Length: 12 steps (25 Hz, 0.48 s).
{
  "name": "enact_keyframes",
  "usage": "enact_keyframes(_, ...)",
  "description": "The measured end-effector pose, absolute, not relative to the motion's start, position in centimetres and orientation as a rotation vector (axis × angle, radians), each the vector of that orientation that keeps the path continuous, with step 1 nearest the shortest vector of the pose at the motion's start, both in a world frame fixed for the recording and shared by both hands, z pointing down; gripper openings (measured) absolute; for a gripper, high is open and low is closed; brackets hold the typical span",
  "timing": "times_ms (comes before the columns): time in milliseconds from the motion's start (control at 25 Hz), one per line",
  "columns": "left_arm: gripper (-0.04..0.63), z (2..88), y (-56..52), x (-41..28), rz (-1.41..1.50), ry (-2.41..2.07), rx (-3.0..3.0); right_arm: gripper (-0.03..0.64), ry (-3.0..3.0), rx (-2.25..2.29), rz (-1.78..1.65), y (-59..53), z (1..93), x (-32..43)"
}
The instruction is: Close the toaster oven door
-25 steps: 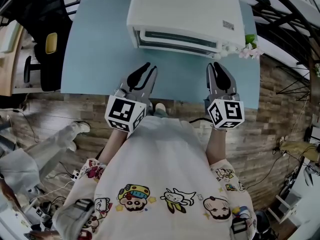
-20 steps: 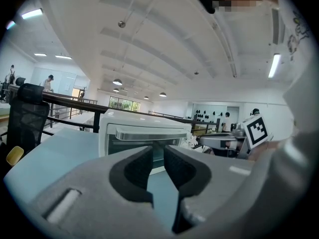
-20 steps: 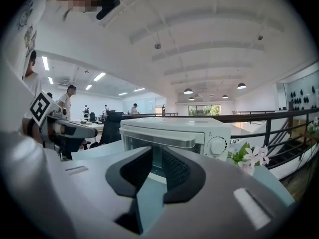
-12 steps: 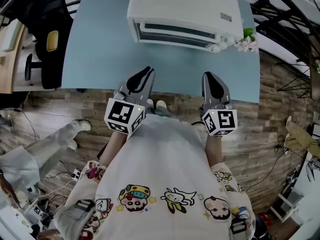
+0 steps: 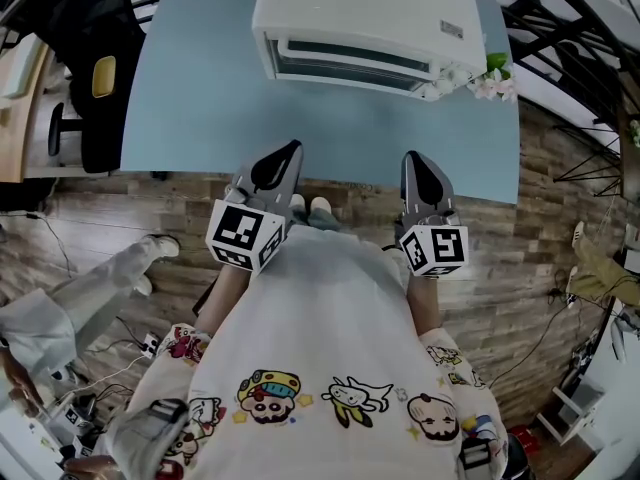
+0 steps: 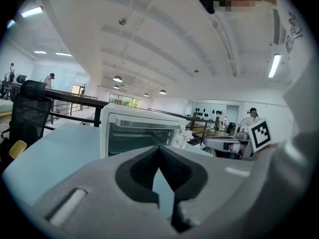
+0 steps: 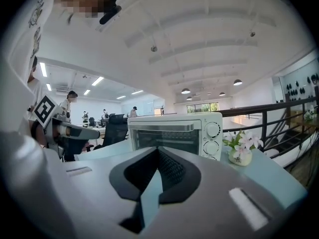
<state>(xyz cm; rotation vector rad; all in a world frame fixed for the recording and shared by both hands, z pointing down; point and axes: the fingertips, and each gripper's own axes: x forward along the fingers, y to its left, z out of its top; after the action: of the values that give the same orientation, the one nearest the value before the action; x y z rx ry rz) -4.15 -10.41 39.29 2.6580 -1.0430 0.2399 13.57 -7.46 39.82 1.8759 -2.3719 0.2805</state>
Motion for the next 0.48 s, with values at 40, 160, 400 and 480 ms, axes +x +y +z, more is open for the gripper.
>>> enact_keyframes(40, 0.000, 39.4, -10.4, -4.1, 0.242, -1.042, 2.657, 0.008, -2.370, 1.875, 0.283, -7.5, 39.9, 13.6)
enact_keyframes(160, 0.000, 39.4, -10.4, -4.1, 0.243, -1.042, 2.656, 0.008, -2.373, 1.863, 0.282, -7.7, 39.8, 13.6)
enact_keyframes(400, 0.000, 39.4, -11.0, -3.9, 0.244, -1.051, 2.653, 0.008, -2.373, 1.842, 0.265, -8.6, 39.6, 13.6)
enact_keyframes(480, 0.000, 39.3, -11.2, -4.0, 0.244, -1.057, 2.651, 0.008, -2.373, 1.835, 0.264, -8.9, 39.6, 13.5)
